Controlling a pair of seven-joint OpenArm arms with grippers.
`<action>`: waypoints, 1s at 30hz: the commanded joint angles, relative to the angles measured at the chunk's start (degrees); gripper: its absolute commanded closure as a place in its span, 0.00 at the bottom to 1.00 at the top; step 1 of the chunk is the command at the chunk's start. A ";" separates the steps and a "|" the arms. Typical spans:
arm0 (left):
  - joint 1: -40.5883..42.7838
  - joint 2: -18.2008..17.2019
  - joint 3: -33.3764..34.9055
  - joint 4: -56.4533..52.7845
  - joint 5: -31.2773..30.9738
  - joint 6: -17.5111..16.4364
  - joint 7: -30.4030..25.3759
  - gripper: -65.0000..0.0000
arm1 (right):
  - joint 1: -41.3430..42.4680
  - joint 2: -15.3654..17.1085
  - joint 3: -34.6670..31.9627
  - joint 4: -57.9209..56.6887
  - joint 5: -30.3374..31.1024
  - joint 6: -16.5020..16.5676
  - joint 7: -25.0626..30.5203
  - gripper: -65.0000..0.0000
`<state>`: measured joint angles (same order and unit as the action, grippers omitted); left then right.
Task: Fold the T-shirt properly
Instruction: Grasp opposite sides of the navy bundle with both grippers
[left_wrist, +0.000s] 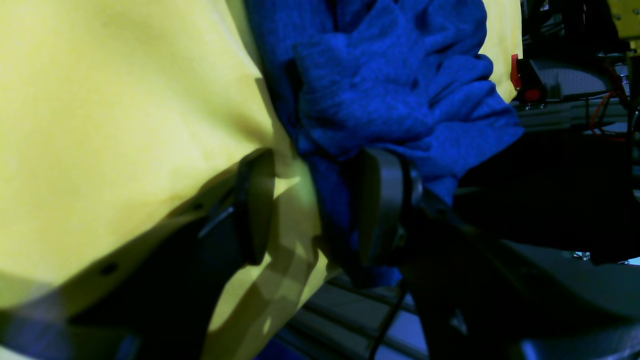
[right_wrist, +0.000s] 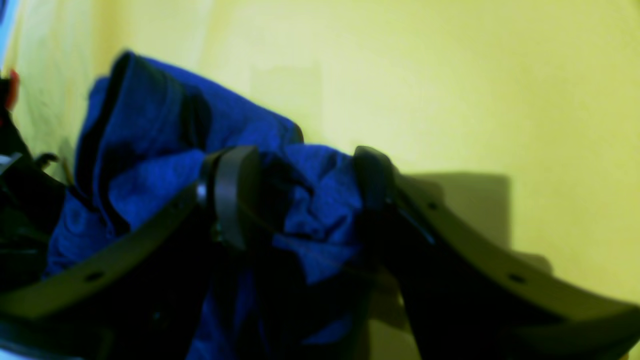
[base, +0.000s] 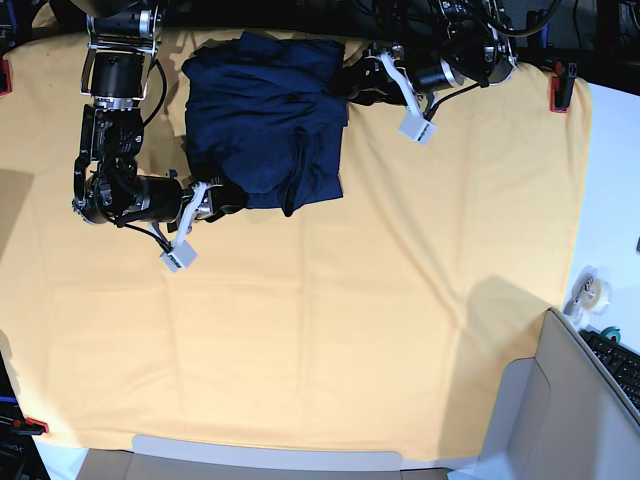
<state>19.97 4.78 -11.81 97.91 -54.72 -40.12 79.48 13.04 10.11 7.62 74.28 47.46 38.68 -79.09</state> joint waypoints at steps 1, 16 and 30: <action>-0.05 -0.60 0.96 0.60 -0.01 0.12 0.52 0.58 | 0.63 0.22 -0.72 -0.48 -0.56 0.05 -0.91 0.54; -0.23 -2.09 6.67 0.60 -0.01 0.12 0.52 0.58 | 0.54 -0.66 -4.06 -1.18 -0.56 0.05 -0.34 0.55; -5.07 -7.46 15.29 -1.95 -0.36 0.12 0.52 0.86 | 0.46 -0.66 -4.14 -1.27 -0.56 0.05 -0.34 0.87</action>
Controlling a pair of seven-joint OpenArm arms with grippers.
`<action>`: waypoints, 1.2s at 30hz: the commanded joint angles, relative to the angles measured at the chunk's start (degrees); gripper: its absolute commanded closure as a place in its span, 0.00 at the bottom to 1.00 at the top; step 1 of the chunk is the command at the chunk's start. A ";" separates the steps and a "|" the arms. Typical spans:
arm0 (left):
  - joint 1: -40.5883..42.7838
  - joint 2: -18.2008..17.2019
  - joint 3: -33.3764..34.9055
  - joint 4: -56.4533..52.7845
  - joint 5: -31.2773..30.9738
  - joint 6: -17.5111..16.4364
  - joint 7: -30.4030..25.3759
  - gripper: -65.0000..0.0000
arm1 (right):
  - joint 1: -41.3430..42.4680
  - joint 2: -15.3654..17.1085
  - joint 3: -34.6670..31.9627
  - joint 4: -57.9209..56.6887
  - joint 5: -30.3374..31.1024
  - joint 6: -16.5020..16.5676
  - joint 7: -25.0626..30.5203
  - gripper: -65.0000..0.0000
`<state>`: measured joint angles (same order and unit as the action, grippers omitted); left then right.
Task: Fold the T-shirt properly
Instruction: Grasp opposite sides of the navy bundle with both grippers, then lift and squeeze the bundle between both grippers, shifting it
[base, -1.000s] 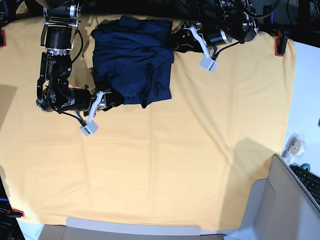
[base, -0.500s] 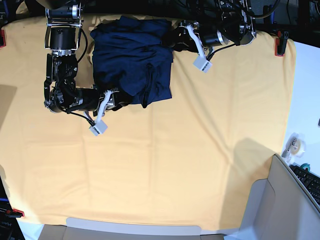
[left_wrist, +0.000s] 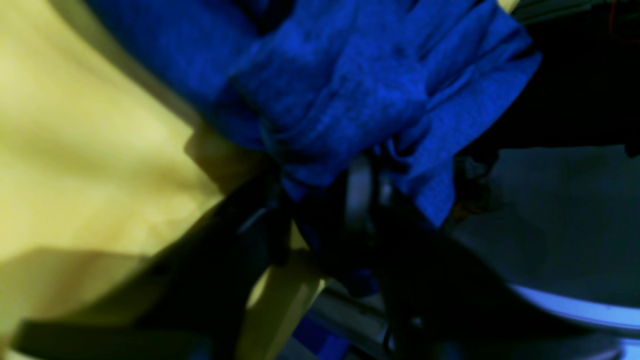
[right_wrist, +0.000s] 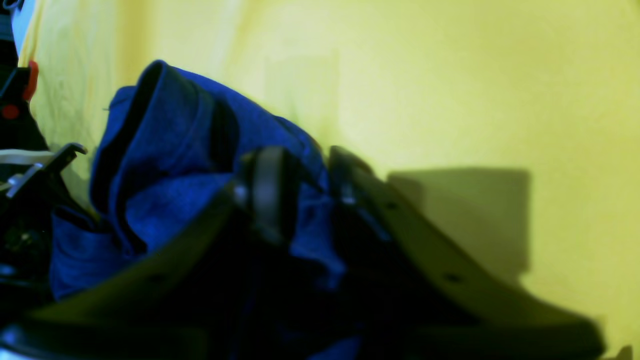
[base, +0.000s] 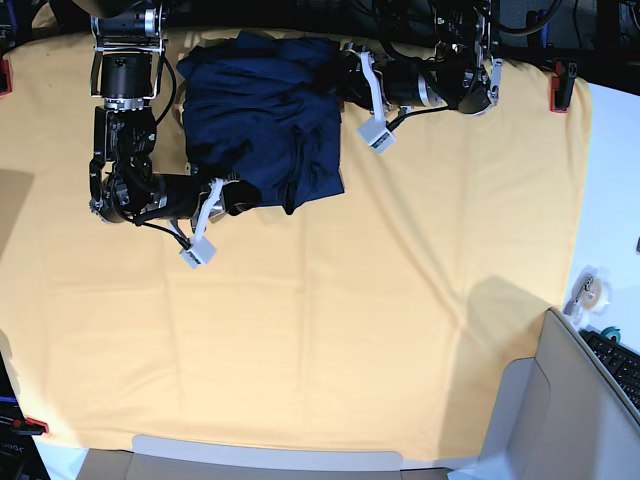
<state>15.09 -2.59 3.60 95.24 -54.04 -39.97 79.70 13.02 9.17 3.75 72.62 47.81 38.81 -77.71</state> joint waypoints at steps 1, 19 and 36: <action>-0.45 -0.09 -0.04 0.45 -0.86 -0.03 0.30 0.91 | 0.48 0.28 -0.28 0.39 -0.91 -0.08 -1.72 0.92; -10.04 -8.53 -0.39 -1.66 -0.60 -0.03 0.08 1.00 | -4.27 0.98 0.34 12.61 -0.82 -0.08 -0.93 1.00; -28.59 -8.44 5.94 -19.15 -0.60 -0.03 -0.80 1.00 | -17.63 3.36 9.13 20.70 -0.82 -0.08 -0.93 1.00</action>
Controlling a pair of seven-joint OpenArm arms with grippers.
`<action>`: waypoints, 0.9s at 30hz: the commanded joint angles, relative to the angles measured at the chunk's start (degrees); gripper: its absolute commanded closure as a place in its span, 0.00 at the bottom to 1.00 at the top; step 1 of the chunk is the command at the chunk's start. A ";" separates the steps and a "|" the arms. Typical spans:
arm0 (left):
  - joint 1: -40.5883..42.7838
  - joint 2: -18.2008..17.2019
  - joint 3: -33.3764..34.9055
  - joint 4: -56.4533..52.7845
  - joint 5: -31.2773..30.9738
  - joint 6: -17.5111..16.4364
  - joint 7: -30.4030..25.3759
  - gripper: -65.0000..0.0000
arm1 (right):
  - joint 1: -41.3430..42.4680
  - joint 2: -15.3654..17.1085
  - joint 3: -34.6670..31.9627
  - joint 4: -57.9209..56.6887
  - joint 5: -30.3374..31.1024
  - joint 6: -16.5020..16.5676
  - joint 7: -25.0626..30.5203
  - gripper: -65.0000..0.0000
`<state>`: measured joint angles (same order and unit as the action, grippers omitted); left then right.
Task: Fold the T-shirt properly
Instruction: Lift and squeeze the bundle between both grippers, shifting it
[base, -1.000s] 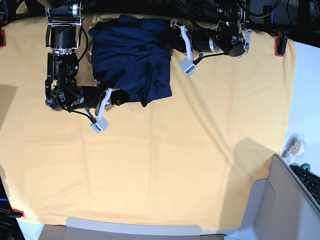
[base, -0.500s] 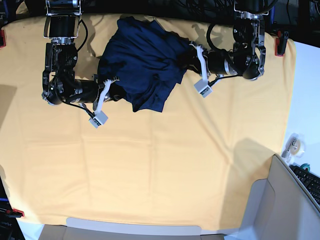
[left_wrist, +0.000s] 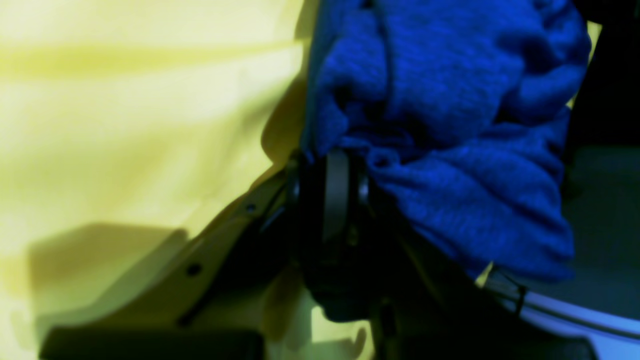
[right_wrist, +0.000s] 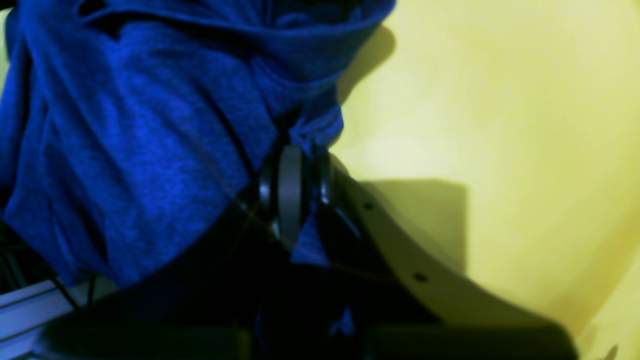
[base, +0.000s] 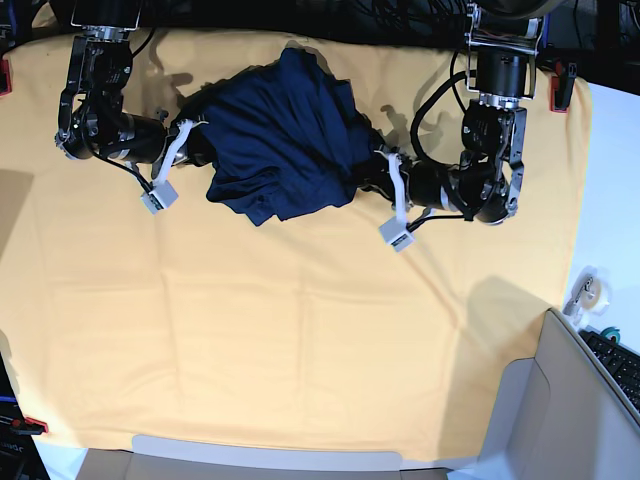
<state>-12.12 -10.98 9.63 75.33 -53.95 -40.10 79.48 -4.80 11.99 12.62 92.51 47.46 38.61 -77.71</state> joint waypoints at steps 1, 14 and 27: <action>-2.34 -0.05 1.14 -0.03 -0.68 0.10 -0.93 1.00 | -0.43 0.54 0.70 1.25 -0.47 0.11 -0.93 1.00; -11.48 1.09 17.49 -11.73 -0.68 0.10 -8.93 1.00 | -7.64 -1.75 1.75 6.35 -0.21 0.11 -0.93 1.00; -17.55 1.09 18.02 -13.40 -0.68 0.10 -9.37 1.00 | -7.73 -4.21 1.75 6.35 -0.47 0.03 -0.84 1.00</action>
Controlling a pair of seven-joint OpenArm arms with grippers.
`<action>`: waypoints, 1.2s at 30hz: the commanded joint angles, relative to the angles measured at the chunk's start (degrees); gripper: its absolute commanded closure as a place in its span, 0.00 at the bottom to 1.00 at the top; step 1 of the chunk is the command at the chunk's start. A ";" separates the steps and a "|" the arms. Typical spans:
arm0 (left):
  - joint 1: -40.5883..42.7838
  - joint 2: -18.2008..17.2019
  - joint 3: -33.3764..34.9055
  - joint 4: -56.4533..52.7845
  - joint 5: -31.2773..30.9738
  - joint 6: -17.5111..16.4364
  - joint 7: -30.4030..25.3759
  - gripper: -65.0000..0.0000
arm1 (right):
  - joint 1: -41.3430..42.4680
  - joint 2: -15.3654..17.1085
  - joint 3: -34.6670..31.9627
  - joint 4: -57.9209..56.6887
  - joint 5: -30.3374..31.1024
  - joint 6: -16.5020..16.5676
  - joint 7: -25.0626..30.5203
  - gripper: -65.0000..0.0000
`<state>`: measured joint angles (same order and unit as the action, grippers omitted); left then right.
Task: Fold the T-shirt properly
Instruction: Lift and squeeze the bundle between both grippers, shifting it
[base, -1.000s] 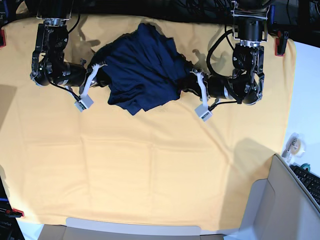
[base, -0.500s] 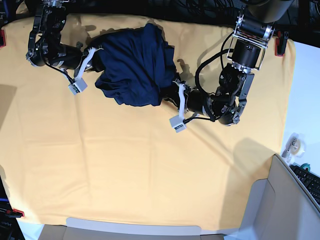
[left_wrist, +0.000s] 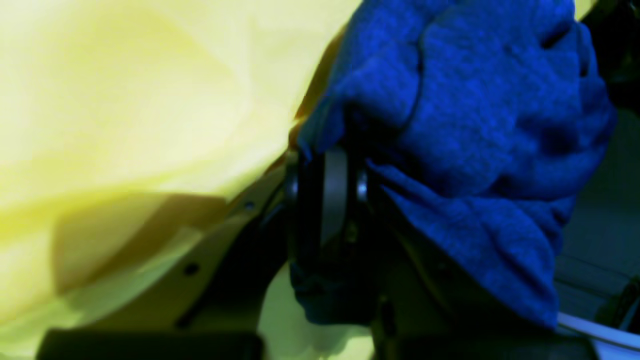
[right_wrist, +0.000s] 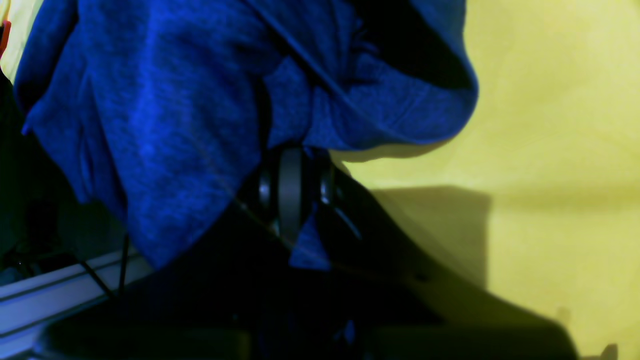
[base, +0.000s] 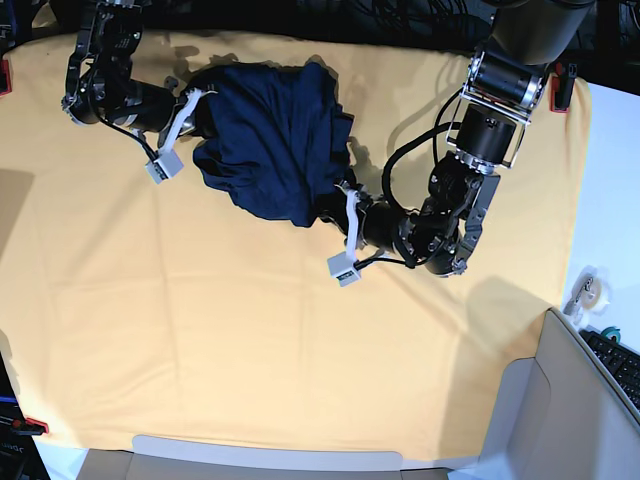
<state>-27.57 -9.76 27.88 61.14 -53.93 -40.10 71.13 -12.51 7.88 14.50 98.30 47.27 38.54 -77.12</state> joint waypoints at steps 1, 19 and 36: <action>-2.36 -0.31 -0.23 0.79 -0.71 0.10 -1.02 1.00 | 0.07 -0.28 -0.13 0.64 -0.28 0.00 -1.43 1.00; -3.59 -1.01 -0.23 -1.14 -0.62 0.10 -1.29 1.00 | 3.50 -2.82 -0.66 5.30 -0.36 -13.80 2.79 1.00; -3.86 -2.68 -0.76 -0.97 -0.62 0.10 -1.38 0.82 | 3.33 -2.38 -0.22 5.30 -0.36 -14.85 2.88 0.79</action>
<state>-29.41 -11.81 27.59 59.24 -53.60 -40.07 70.41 -9.67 5.08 14.09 102.63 45.60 23.51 -74.87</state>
